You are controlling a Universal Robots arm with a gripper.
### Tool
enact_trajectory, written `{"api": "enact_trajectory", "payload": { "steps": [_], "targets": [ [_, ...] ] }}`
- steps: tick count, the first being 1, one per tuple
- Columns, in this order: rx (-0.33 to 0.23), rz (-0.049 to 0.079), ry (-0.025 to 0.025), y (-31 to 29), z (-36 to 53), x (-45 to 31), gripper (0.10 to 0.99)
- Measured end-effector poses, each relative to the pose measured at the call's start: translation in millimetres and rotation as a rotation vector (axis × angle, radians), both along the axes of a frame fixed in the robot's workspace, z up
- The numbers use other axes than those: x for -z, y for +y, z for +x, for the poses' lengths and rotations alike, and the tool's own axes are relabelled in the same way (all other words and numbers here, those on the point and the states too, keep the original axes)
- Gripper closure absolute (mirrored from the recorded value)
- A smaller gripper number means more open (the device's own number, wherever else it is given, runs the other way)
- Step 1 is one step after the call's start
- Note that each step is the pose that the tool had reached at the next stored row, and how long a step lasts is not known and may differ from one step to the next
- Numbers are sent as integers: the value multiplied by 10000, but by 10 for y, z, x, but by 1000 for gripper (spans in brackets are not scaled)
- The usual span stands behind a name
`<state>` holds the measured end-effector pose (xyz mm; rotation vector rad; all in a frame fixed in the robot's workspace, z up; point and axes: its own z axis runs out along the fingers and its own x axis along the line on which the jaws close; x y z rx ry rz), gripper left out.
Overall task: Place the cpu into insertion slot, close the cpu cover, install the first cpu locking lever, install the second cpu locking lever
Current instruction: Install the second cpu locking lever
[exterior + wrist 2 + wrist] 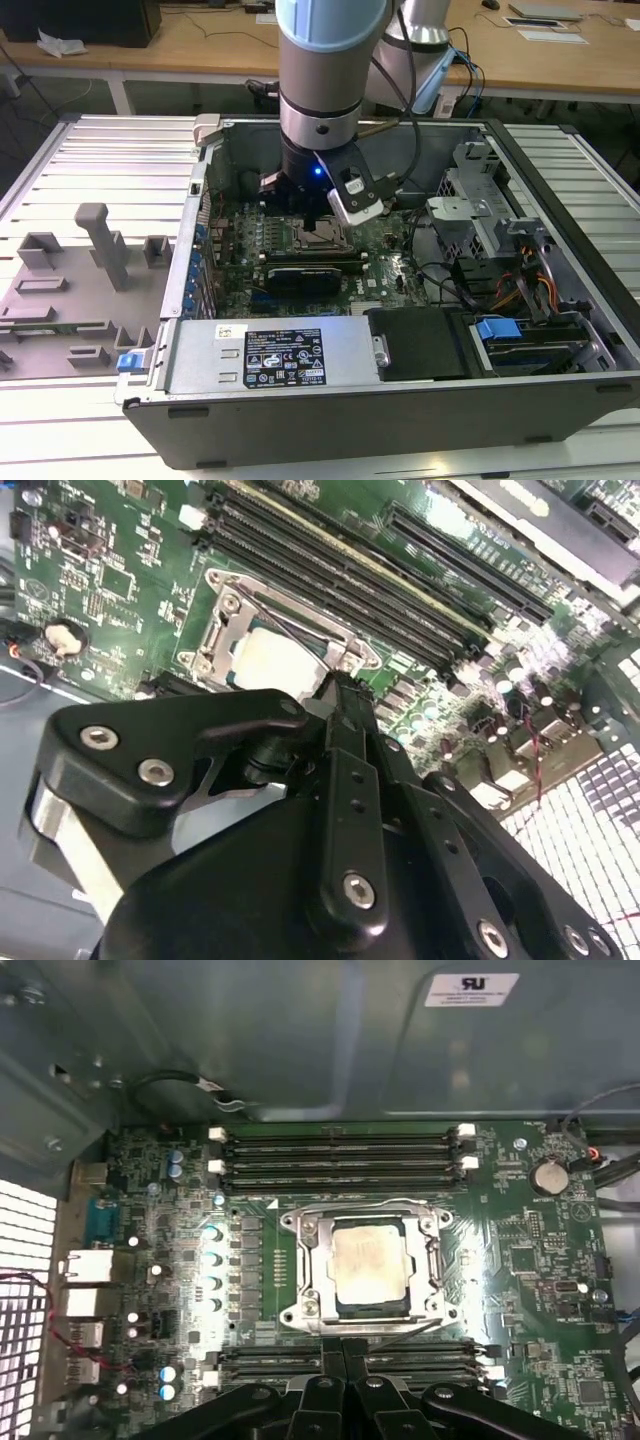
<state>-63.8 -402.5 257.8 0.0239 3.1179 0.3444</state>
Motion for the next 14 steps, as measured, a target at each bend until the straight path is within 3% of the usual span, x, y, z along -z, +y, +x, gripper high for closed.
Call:
{"api": "enact_trajectory", "payload": {
  "steps": [6, 14],
  "targets": [
    [60, -21, 81, 0, 0, 104, 980],
    [64, -21, 217, 0, -78, 322, 980]
  ]
}}
